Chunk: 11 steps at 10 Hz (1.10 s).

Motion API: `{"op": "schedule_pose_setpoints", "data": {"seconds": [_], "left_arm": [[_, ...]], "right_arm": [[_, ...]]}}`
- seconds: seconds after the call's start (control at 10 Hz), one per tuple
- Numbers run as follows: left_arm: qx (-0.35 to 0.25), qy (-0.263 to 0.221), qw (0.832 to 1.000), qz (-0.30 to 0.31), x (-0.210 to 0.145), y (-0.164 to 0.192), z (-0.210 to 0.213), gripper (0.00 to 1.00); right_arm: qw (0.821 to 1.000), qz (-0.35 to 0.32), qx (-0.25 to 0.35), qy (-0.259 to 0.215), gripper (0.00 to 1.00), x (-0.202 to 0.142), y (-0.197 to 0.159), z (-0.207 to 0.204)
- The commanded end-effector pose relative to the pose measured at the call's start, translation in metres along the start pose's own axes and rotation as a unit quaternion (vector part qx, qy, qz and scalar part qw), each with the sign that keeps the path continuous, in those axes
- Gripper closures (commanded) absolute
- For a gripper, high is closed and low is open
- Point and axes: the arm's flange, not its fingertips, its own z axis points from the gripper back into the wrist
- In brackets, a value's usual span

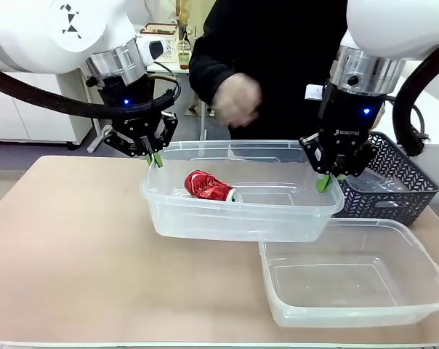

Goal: Sort the waste into each basket.
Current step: Offer the picked Organizing box to the human.

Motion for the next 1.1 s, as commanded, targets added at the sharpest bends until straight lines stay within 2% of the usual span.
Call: {"op": "schedule_pose_setpoints", "data": {"seconds": [0.0,1.0], "left_arm": [[-0.007,-0.005,1.000,0.006,0.0036,-0.0039,0.0042,0.91],[-0.007,-0.005,1.000,0.006,0.0036,-0.0039,0.0042,0.91]], "right_arm": [[1.000,0.009,0.002,0.001,0.95,-0.0042,0.0031,0.0017],[1.000,0.009,0.002,0.001,0.95,-0.0042,0.0031,0.0017]]}}
